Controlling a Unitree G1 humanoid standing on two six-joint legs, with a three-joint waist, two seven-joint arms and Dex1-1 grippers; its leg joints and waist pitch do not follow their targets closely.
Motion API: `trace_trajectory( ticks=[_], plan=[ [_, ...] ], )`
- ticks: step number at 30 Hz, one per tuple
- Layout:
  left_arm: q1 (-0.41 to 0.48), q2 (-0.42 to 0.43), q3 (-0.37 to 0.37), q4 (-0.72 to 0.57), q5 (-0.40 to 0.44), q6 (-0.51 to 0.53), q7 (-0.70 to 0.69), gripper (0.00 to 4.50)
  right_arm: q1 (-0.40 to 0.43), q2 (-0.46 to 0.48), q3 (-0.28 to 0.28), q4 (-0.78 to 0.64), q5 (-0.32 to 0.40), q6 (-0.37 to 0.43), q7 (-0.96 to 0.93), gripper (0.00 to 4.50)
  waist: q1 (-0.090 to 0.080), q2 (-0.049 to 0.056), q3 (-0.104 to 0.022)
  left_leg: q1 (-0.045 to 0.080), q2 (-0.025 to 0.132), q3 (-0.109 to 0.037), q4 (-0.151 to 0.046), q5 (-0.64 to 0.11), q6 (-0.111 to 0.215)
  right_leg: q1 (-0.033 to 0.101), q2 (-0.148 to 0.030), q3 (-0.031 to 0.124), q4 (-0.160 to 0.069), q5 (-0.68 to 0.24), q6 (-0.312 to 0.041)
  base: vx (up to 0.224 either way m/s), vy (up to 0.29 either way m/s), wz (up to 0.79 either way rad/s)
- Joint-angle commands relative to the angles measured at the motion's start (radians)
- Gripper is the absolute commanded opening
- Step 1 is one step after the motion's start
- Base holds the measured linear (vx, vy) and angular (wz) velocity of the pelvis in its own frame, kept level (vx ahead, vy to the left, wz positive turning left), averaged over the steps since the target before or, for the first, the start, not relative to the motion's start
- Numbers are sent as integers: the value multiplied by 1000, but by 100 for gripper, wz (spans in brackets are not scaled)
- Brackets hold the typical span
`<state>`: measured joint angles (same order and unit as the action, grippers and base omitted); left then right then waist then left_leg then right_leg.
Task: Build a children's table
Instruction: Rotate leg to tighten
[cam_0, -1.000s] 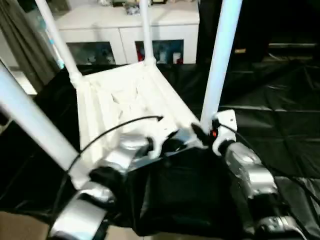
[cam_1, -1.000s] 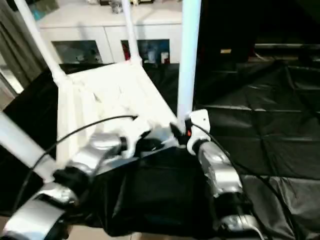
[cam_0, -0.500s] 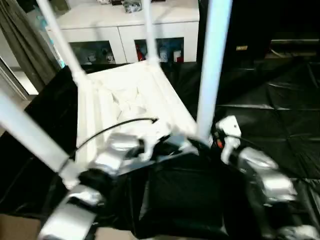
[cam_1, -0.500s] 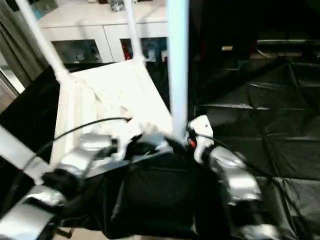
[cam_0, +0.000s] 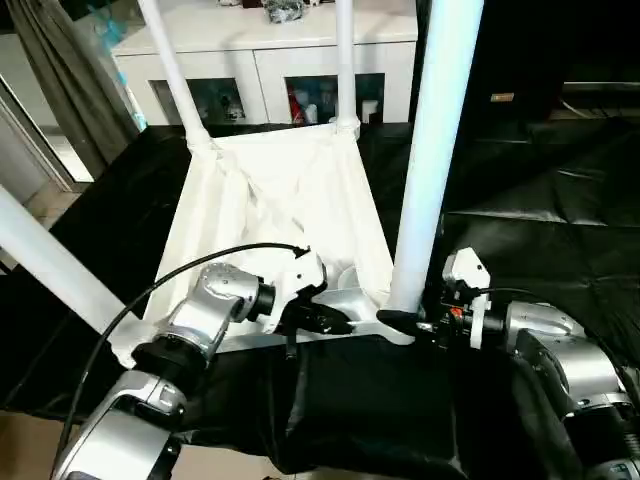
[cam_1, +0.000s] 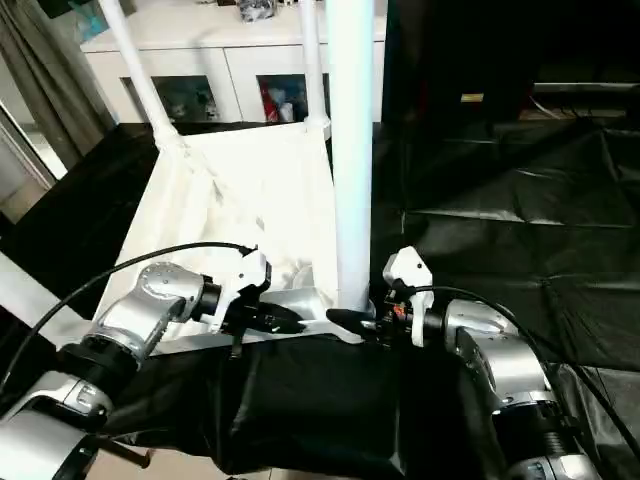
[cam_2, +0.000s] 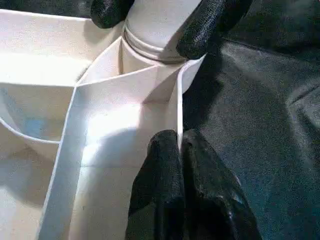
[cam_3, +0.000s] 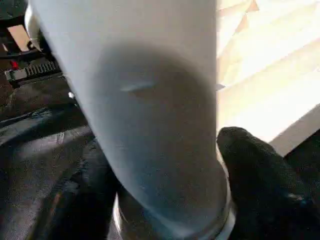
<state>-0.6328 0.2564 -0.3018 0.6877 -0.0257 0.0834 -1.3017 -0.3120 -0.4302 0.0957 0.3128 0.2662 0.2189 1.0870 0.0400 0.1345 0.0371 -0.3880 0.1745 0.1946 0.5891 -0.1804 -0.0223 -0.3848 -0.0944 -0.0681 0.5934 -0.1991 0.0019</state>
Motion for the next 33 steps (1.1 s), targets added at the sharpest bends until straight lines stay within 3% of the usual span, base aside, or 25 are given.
trace_trajectory(
  ticks=[1,5,7,9,11,14,15,18,19,21,23,28,31,32,33],
  plan=[
    [-5,-10,0,-36,-19,-3,-21,0,7,18,14,-5,0,14,-19,275,2,-17,-59,14,54,-27,-65,-205,105,43,-60,33,-67,-133,-259,0,0,0],
    [-30,-53,32,13,8,-8,130,0,-10,77,-8,56,-56,3,-183,258,-3,-19,-54,15,54,-27,-69,-233,85,38,-59,33,-72,-185,-250,0,0,0],
    [-60,-102,62,63,16,-14,276,0,-34,153,-48,140,-101,6,-408,256,-18,-17,-48,18,49,-32,-76,-298,36,37,-59,32,-81,-306,-220,0,0,0],
    [-72,-132,73,84,27,-15,357,0,-40,196,-71,174,-112,5,-516,255,-29,-16,-48,20,48,-35,-79,-325,14,34,-58,33,-86,-328,-202,0,0,0],
    [-79,-153,76,97,35,-14,406,0,-42,228,-86,192,-119,4,-589,254,-36,-17,-49,21,48,-36,-79,-331,12,34,-58,35,-87,-311,-202,0,0,0],
    [-90,-191,88,109,27,8,454,0,-44,279,-84,203,-132,-3,-660,254,-42,-19,-53,16,44,-31,-72,-298,45,36,-57,35,-86,-255,-211,0,0,0],
    [-90,-192,88,109,27,8,454,0,-44,280,-83,203,-132,-4,-660,254,-41,-17,-53,14,44,-32,-72,-284,53,37,-60,35,-86,-248,-213,0,0,0],
    [-86,-202,73,111,28,-9,425,0,-33,318,-66,160,-95,-1,-575,324,-43,-17,-53,13,45,-31,-72,-284,67,39,-58,34,-87,-251,-210,0,0,0],
    [-84,-199,69,109,28,-12,417,0,-31,317,-65,151,-88,1,-559,324,-43,-22,-54,13,46,-31,-72,-282,71,40,-59,34,-87,-247,-211,0,0,0],
    [-81,-192,62,108,32,-21,402,0,-27,315,-61,133,-72,4,-533,346,-40,-20,-55,11,48,-33,-72,-264,82,41,-59,34,-82,-221,-215,0,0,0],
    [-67,-170,50,88,28,-23,350,0,-23,284,-44,112,-68,3,-487,358,-40,-24,-57,10,48,-31,-70,-242,92,43,-59,34,-79,-186,-224,0,0,0],
    [-35,-101,16,32,14,-26,187,0,-2,181,-8,41,-44,-3,-300,367,-30,-22,-58,8,51,-27,-64,-208,123,47,-59,32,-73,-150,-239,0,0,0],
    [-21,-58,-4,3,9,-21,94,0,14,123,0,-5,-20,9,-189,367,-25,-20,-57,10,53,-27,-65,-205,123,44,-58,32,-73,-157,-242,0,0,0],
    [-16,-16,-19,-13,8,-2,26,0,27,60,12,-44,12,18,-74,367,-13,-38,-59,12,57,-27,-67,-197,126,43,-59,33,-69,-168,-245,0,0,0],
    [-16,-16,-19,-13,8,-2,26,0,27,60,12,-44,12,18,-74,367,-8,-35,-58,14,58,-27,-66,-201,126,43,-60,34,-69,-176,-246,0,0,0]
  ],
)
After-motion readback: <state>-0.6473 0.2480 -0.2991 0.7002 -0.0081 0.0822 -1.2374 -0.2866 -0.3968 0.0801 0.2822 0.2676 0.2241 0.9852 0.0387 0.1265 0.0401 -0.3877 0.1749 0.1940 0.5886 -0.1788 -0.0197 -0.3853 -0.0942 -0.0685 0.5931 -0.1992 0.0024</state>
